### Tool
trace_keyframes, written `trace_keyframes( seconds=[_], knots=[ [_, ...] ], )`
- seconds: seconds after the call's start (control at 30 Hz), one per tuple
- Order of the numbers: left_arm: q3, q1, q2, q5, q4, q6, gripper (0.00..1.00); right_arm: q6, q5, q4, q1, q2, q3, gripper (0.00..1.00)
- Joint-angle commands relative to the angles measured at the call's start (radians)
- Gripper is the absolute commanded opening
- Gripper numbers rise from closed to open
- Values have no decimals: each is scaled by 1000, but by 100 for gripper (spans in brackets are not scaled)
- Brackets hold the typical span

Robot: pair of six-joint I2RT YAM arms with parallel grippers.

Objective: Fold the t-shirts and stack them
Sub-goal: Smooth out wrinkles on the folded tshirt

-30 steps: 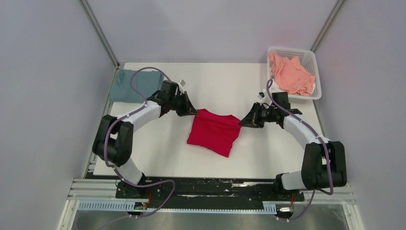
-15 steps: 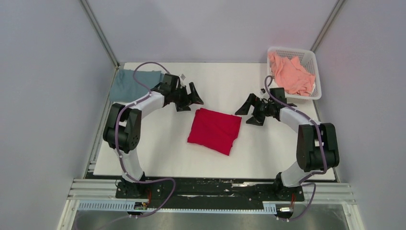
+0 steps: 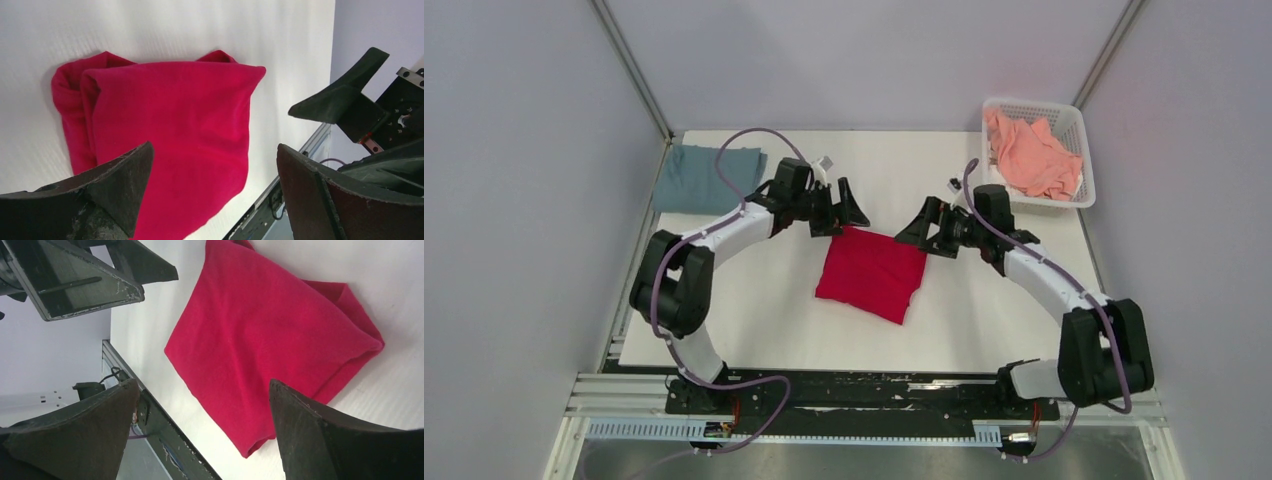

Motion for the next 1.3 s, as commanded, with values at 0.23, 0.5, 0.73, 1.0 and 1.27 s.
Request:
trace_keyframes(
  seconds=[0.23,0.5,0.73,1.0,1.27],
  knots=[
    [220,-1,341,-60,-11,-17,100,31,122,207,35,391,100,100],
    [172,31,361,-167,-78,-29,100,-11,117,201,24,539,174,100],
    [99,33,65,-266,-117,-3,100,-47,78,109,45,345,224,100],
    [-124,-59,-199,-139,13,-36,100,72,-32,217,156,85,-38,100],
    [-411,-177,-184,-19,243,-130,100,119,-56,319,168,72,-294,100]
  ],
)
